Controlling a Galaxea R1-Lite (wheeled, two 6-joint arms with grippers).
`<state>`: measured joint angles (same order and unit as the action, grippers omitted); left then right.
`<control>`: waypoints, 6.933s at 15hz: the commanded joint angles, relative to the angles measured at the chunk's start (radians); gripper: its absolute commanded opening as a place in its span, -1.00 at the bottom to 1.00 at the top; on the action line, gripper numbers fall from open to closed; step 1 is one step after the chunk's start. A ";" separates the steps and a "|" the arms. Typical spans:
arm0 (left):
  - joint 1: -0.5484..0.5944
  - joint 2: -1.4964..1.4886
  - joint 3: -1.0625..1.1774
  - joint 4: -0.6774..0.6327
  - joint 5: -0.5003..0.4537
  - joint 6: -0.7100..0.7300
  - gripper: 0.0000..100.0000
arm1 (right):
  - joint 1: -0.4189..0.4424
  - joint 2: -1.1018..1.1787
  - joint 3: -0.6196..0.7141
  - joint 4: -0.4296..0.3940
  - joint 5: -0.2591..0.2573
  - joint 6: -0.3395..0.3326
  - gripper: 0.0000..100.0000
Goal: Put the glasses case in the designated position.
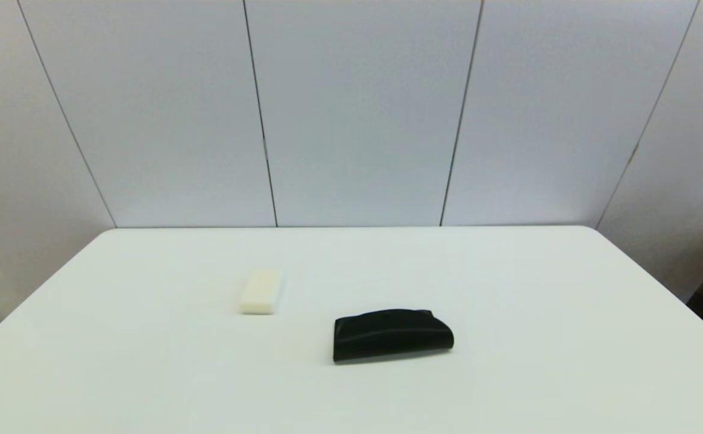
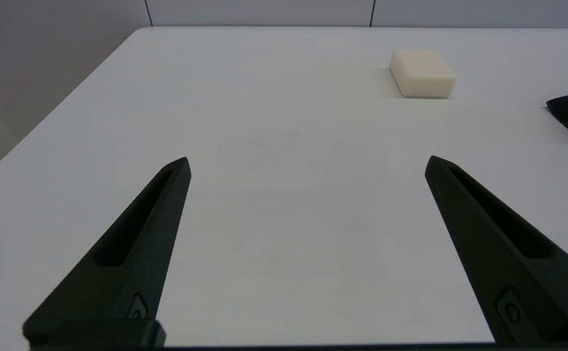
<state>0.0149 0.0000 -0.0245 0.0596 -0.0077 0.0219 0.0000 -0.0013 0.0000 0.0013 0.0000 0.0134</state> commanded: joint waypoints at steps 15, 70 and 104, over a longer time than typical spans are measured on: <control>0.000 0.002 0.000 0.000 0.000 0.000 1.00 | 0.000 0.001 0.000 0.000 0.000 0.000 1.00; -0.243 0.876 -0.732 0.059 -0.577 0.082 1.00 | 0.000 0.001 0.000 0.000 0.000 0.000 1.00; -0.579 1.948 -0.999 -0.325 -0.735 0.431 1.00 | 0.000 0.024 0.000 0.000 0.000 0.000 1.00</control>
<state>-0.5545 1.8757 -0.9717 -0.2611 -0.7609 0.4613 0.0000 0.0111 0.0000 0.0017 0.0000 0.0138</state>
